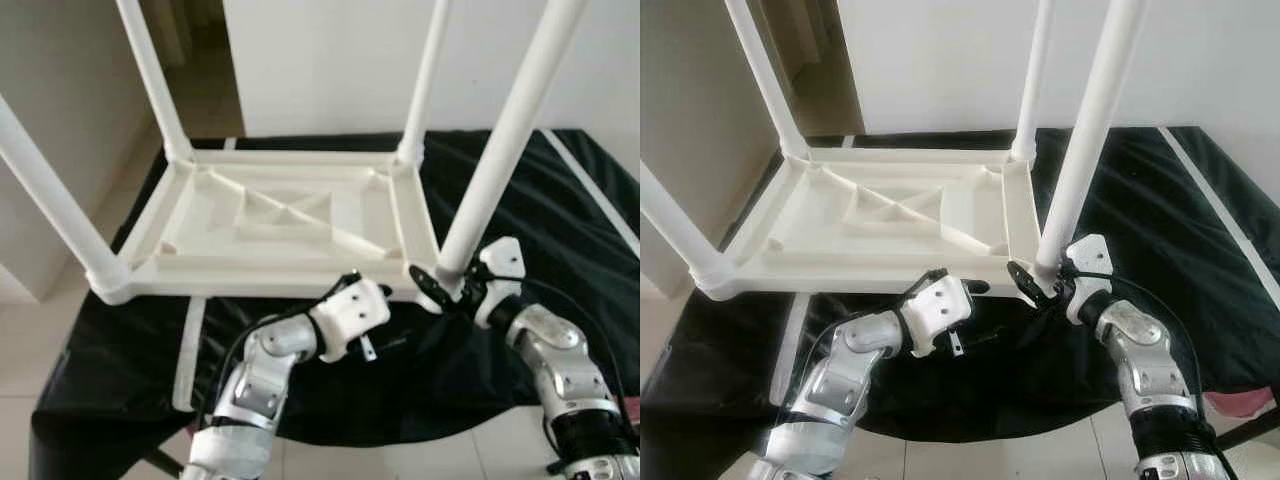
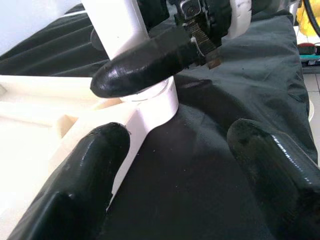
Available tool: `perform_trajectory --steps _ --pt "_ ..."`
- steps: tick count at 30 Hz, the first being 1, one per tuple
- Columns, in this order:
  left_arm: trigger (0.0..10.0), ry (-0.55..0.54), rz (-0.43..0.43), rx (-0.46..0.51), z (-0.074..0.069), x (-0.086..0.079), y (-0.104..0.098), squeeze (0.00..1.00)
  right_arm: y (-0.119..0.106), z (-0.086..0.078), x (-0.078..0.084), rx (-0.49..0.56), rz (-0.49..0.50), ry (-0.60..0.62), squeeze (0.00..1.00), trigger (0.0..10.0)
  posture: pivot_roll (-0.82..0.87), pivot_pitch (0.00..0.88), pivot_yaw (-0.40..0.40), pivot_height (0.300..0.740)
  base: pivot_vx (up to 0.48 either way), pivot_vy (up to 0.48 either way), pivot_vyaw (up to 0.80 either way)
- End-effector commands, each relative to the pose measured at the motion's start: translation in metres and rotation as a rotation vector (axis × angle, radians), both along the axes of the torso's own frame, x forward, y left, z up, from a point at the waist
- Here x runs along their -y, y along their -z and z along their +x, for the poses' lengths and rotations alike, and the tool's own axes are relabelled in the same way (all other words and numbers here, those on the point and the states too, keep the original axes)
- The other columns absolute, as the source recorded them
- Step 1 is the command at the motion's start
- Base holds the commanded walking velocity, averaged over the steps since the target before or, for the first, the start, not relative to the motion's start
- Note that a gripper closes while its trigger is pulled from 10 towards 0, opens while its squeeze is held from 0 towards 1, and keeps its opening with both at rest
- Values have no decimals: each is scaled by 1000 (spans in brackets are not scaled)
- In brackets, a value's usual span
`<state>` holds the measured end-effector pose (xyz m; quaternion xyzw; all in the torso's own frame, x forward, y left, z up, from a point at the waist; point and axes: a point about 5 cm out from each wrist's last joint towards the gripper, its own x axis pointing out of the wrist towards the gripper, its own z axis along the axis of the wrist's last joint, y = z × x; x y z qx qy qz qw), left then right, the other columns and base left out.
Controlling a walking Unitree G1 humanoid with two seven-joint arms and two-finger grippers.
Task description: Building children table
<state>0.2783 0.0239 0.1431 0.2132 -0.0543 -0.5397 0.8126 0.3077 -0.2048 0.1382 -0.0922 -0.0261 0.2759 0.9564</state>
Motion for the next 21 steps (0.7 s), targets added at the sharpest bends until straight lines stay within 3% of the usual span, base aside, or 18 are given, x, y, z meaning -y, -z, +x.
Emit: perform_trajectory --steps 1,2,14,15,16,17,21 --pt "10000 -239 -66 70 12 -6 -2 0 4 1 -4 -11 -23 -33 0 5059 -29 0 13 740 0 0 0" --pt "10000 -239 -67 71 12 -6 -2 0 5 1 -3 -14 -26 -36 0 0 -29 0 11 740 0 0 0" --pt "10000 -241 -85 86 13 -1 -6 0 16 2 2 -66 -35 -41 0 0 -64 22 -2 740 0 0 0" --pt "10000 -237 -89 86 14 -1 -6 0 13 2 3 -65 -23 -30 0 3333 -90 28 -5 740 0 0 0" --pt "10000 -237 -89 86 14 -1 -6 0 13 2 3 -65 -23 -30 0 3333 -90 28 -5 740 0 0 0" --pt "10000 -233 -92 86 14 0 -6 0 11 3 3 -58 -12 -22 0 9804 -109 37 4 740 0 0 0" --pt "10000 -199 -88 86 14 4 -7 0 8 1 -2 -50 33 6 0 10000 -132 50 27 740 0 0 0"
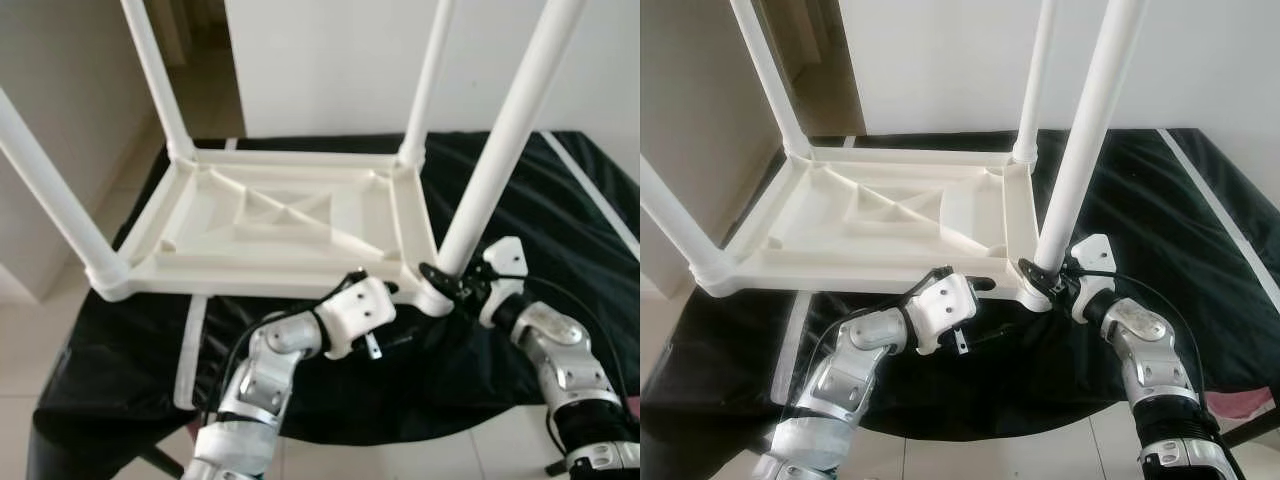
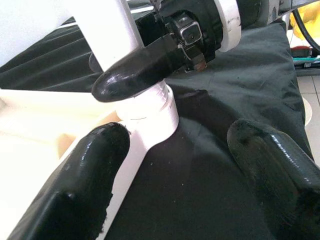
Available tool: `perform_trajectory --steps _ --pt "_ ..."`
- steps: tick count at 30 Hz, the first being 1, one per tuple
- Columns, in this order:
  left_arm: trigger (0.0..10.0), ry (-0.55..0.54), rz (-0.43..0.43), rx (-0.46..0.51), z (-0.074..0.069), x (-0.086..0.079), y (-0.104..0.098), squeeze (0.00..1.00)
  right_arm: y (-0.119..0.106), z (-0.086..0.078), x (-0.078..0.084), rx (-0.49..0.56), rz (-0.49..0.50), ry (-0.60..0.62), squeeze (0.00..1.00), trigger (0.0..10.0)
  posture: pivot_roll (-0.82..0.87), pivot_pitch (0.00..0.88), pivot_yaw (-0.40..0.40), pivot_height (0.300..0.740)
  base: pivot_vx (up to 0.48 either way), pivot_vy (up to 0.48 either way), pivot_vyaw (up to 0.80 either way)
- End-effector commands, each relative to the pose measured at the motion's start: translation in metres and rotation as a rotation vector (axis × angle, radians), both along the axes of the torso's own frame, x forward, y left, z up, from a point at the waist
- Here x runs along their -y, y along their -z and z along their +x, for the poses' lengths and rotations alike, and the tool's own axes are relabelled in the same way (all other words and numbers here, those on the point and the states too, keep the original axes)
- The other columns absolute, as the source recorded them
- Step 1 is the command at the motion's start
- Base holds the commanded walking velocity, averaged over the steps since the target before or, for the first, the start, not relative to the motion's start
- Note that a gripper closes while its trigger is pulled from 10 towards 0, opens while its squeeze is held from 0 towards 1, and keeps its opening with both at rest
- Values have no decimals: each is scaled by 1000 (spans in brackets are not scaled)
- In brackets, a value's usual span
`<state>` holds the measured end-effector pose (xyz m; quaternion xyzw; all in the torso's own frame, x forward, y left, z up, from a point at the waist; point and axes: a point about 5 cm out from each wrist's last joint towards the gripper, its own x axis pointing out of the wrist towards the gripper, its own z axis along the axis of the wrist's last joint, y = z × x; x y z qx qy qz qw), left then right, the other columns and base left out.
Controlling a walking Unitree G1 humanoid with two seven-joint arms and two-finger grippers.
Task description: Building children table
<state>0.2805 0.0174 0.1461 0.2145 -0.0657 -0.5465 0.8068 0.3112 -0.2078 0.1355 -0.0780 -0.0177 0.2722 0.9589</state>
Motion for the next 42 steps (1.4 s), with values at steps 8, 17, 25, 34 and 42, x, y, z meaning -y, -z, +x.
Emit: perform_trajectory --steps 8,17,25,34,42 --pt "10000 -199 -83 68 13 0 -6 0 10 -11 -20 3 53 117 0 10000 -152 69 51 740 0 0 0" --pt "10000 -189 -79 59 10 0 -3 0 16 -16 -37 -6 93 300 0 10000 -149 80 49 740 0 0 0" --pt "10000 -205 -84 61 12 -1 -5 0 24 -14 -47 -51 154 554 0 10000 -119 87 37 740 0 0 0" --pt "10000 -212 -72 76 13 -5 -6 0 21 -14 -76 -77 252 624 0 10000 -74 65 36 740 0 0 0" --pt "10000 -235 -66 94 16 -10 -9 0 19 -12 -80 -68 253 640 0 10000 -44 50 22 740 0 0 0"
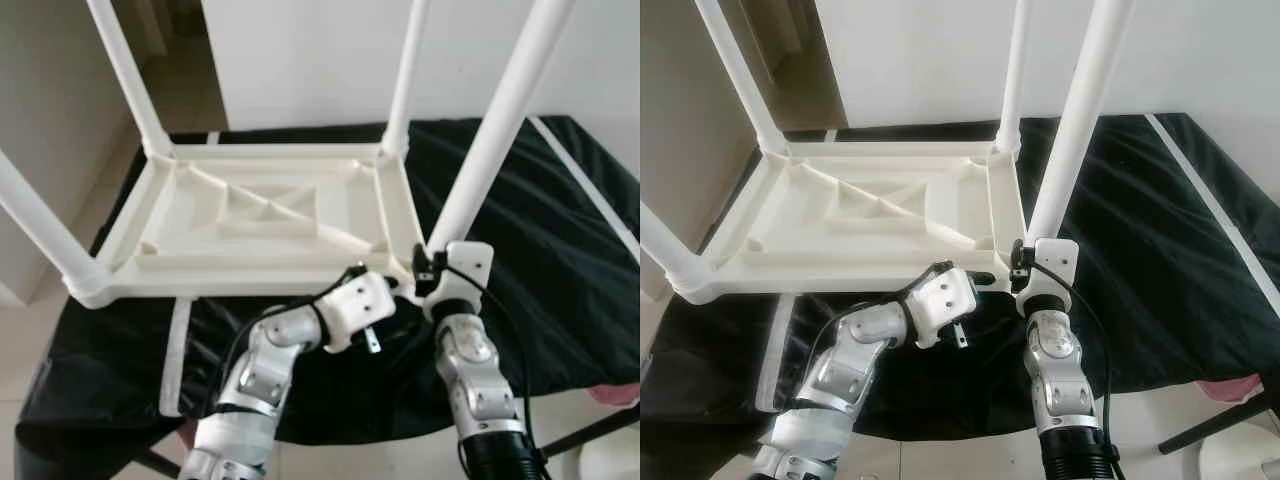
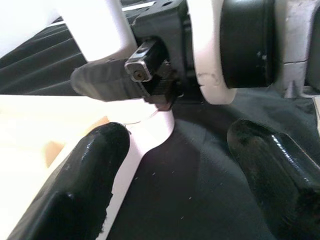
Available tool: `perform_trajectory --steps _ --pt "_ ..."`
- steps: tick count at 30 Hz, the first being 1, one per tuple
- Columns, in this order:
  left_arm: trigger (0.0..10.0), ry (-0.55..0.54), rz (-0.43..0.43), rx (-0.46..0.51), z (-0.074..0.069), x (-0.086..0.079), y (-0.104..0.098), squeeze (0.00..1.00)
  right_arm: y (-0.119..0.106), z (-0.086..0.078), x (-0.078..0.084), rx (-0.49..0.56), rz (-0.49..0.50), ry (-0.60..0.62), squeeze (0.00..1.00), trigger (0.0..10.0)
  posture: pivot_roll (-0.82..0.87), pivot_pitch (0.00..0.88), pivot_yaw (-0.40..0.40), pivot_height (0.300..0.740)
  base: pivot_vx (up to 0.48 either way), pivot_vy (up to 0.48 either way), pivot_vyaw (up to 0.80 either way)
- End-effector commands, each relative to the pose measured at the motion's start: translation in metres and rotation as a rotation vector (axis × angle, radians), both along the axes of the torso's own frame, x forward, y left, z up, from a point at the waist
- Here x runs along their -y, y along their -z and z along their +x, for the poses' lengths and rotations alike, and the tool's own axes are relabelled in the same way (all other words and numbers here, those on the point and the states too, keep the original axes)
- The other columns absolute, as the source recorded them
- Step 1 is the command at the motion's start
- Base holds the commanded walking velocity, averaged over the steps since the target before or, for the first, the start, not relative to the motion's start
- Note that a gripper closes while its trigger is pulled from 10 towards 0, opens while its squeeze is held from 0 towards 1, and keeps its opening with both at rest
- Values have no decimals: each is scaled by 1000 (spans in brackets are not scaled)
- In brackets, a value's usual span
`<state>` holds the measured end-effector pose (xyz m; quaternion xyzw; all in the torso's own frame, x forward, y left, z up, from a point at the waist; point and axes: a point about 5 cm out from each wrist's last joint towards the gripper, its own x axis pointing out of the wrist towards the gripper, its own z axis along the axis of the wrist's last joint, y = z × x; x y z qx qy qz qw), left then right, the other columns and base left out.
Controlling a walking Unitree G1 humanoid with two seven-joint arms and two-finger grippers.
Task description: Building children table
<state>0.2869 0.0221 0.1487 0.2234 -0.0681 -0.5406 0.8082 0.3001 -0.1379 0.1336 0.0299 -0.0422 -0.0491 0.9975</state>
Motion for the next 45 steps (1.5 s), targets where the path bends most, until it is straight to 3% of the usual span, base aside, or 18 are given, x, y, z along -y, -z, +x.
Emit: perform_trajectory --steps 1,6,7,8,16,23,24,25,32,43,44,45 --pt "10000 -222 -78 80 10 -6 -7 0 17 -1 -10 -94 43 -14 0 10000 -44 50 22 740 0 0 0" --pt "10000 -228 -82 81 9 -6 -7 0 14 1 -11 -78 45 -16 0 10000 -38 49 19 740 0 0 0" --pt "10000 -228 -83 82 9 -6 -7 0 13 1 -10 -71 43 -17 227 10000 -38 49 19 740 0 0 0" --pt "10000 -229 -84 82 9 -6 -7 0 11 1 -8 -54 47 -17 1000 10000 -38 49 19 740 0 0 0" --pt "10000 -232 -82 78 9 -6 -5 0 -1 -4 8 38 38 -114 1000 10000 -49 54 17 740 0 0 0" --pt "10000 -231 -80 75 9 -6 -5 0 -3 -11 40 50 -48 -310 1000 10000 -56 59 23 740 0 0 0" --pt "10000 -230 -81 74 9 -6 -5 0 -4 -11 42 51 -62 -324 294 10000 -56 59 23 740 0 0 0" --pt "10000 -228 -79 75 9 -6 -5 0 -5 -10 47 47 -78 -356 0 10000 -56 57 25 740 0 0 0" --pt "10000 -225 -75 81 10 -5 -6 0 -12 2 62 4 -159 -540 0 10000 -51 54 25 740 0 0 0" --pt "10000 -232 -77 87 11 -5 -7 0 -16 20 55 -29 -254 -688 0 10000 -37 39 14 740 0 0 0" --pt "10000 -235 -78 88 11 -6 -7 0 -15 20 55 -37 -260 -701 0 3765 -34 39 11 740 0 0 0" --pt "10000 -236 -79 88 11 -6 -7 0 -13 20 56 -47 -258 -713 0 2000 -33 39 10 740 0 0 0"
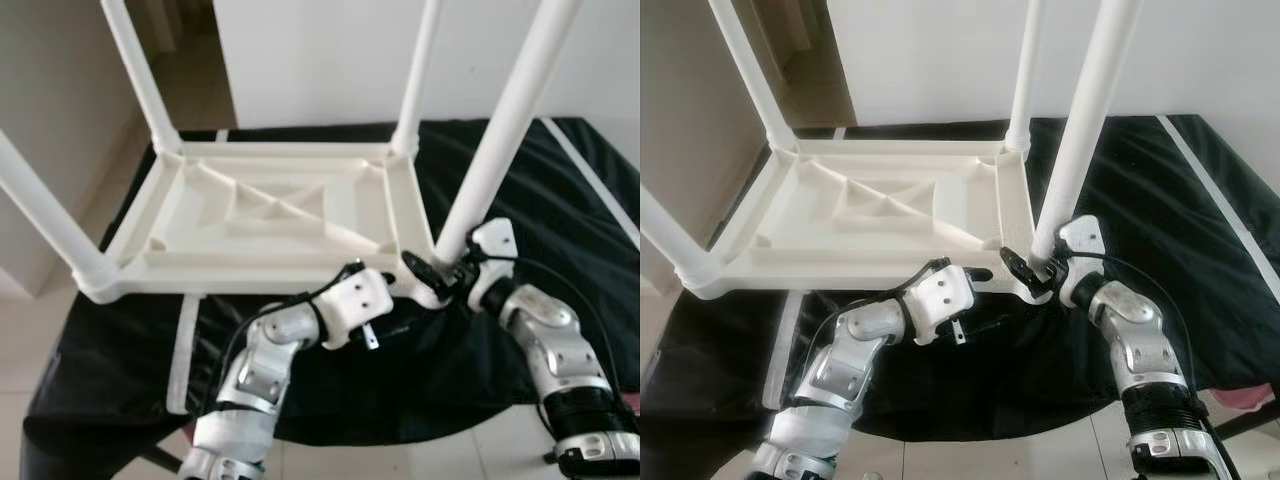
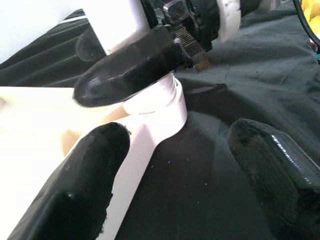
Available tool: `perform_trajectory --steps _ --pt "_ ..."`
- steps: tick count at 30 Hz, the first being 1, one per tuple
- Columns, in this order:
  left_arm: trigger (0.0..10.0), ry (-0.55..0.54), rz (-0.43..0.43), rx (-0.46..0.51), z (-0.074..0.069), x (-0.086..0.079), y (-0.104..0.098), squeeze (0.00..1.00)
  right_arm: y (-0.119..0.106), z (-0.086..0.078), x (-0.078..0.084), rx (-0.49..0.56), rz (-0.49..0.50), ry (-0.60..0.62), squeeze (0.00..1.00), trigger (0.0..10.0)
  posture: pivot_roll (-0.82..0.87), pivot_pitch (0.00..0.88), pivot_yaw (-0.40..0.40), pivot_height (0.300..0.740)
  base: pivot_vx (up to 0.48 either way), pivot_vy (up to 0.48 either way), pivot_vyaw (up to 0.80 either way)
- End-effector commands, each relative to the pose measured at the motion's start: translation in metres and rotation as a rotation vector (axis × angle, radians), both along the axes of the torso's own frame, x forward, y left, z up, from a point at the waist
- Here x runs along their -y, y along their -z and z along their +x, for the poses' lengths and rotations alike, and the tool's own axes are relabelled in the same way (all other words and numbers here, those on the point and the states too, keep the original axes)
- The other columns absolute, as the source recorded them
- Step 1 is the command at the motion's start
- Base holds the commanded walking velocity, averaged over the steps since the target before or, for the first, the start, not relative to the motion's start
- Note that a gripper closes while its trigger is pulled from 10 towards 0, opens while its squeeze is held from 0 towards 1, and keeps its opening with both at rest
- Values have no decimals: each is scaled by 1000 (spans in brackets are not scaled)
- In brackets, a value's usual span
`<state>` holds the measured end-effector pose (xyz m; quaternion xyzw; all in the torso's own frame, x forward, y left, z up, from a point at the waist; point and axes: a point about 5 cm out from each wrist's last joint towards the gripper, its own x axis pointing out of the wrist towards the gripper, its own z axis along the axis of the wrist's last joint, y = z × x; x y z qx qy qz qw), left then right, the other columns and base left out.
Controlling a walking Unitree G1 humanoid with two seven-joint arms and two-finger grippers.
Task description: Building children table
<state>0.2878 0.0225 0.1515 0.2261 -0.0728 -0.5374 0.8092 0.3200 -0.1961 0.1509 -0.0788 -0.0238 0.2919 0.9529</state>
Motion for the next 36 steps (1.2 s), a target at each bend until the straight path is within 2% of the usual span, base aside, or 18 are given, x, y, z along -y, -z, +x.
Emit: perform_trajectory --steps 1,10,11,12,19,21,22,23,25,30,33,34,36 --pt "10000 -233 -79 76 9 -6 -4 0 7 -1 -1 -30 -27 -35 0 0 -32 37 8 740 0 0 0" --pt "10000 -233 -78 72 8 -6 -2 0 15 -5 5 -68 -35 -39 0 0 -36 38 13 740 0 0 0" --pt "10000 -228 -76 71 7 -6 -2 0 17 -6 5 -78 -39 -32 0 980 -39 38 16 740 0 0 0" --pt "10000 -225 -75 69 7 -6 -2 0 19 -7 6 -88 -44 -23 0 10000 -41 38 18 740 0 0 0" --pt "10000 -212 -72 61 5 -4 0 0 25 -10 1 -122 -38 38 0 10000 -48 42 24 740 0 0 0" --pt "10000 -205 -71 55 3 -3 2 0 28 -10 0 -120 -36 155 0 10000 -53 44 27 740 0 0 0" --pt "10000 -205 -71 55 3 -3 2 0 28 -10 0 -120 -36 155 0 10000 -53 44 27 740 0 0 0" --pt "10000 -203 -70 52 2 -3 2 0 29 -9 0 -116 -33 213 0 10000 -53 44 27 740 0 0 0" --pt "10000 -203 -70 51 2 -3 3 0 31 -10 -1 -118 -20 253 0 10000 -55 45 28 740 0 0 0" --pt "10000 -216 -72 25 1 -3 8 0 39 -17 -13 -154 90 408 0 10000 -64 41 33 740 0 0 0" --pt "10000 -273 -88 -68 4 -5 15 0 46 -22 -16 -202 199 608 0 10000 -66 40 32 740 0 0 0" --pt "10000 -273 -88 -68 4 -5 15 0 46 -22 -16 -202 199 608 0 10000 -66 40 32 740 0 0 0" --pt "10000 -319 -103 -120 6 -7 20 0 52 -27 -20 -232 263 732 0 10000 -64 39 27 740 0 0 0"
